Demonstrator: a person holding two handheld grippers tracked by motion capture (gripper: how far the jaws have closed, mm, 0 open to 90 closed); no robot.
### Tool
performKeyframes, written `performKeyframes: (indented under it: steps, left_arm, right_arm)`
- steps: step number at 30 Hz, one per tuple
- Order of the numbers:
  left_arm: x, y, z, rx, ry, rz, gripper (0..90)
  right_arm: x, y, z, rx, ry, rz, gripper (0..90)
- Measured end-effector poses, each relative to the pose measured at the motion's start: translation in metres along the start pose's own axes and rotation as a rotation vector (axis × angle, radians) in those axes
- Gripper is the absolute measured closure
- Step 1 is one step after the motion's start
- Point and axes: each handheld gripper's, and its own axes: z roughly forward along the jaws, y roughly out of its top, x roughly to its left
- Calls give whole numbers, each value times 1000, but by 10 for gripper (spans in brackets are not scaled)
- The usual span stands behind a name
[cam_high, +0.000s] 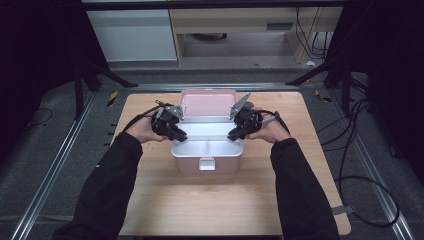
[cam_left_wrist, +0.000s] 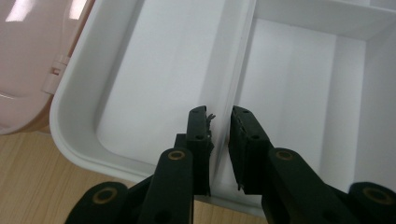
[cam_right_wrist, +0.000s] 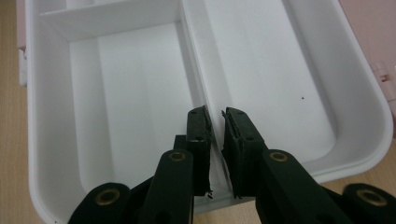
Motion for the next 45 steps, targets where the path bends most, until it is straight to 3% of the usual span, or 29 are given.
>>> performKeyframes:
  steps: [4, 11, 12, 19, 22, 31, 37, 38, 39, 41, 42, 45]
  left_arm:
    - [-1, 10, 0, 77, -3, 44, 825]
    - [1, 13, 1, 105, -25, 82, 853]
    - [2, 16, 1, 128, -32, 101, 856]
    - [3, 17, -1, 116, -35, 98, 862]
    - [2, 18, -5, 120, -23, 118, 865]
    - [-3, 28, -27, 92, 9, 148, 871]
    - [-15, 35, -50, 50, 24, 154, 868]
    - [-20, 37, -54, 45, 23, 156, 868]
    - [-29, 39, -59, 41, 24, 172, 870]
    - [-35, 40, -61, 42, 27, 183, 875]
    - [-46, 42, -67, 40, 30, 200, 877]
    - [-61, 44, -74, 38, 22, 212, 880]
  right_arm:
    - [-3, 2, 0, 20, 28, -9, 826]
    - [-2, 6, 0, 53, 28, -12, 842]
    - [-2, 7, 0, 66, 26, -10, 843]
    - [-3, 11, -2, 75, 31, -39, 858]
    - [-2, 11, -4, 61, 35, -40, 862]
    - [1, 17, -23, 20, -15, -77, 861]
    - [18, 28, -53, 0, -41, -106, 867]
    - [18, 28, -53, 0, -41, -106, 867]
    - [26, 28, -62, -10, -39, -105, 867]
    - [36, 29, -70, -12, -43, -108, 868]
    - [41, 28, -73, -13, -41, -108, 868]
    - [56, 26, -81, -24, -38, -120, 874]
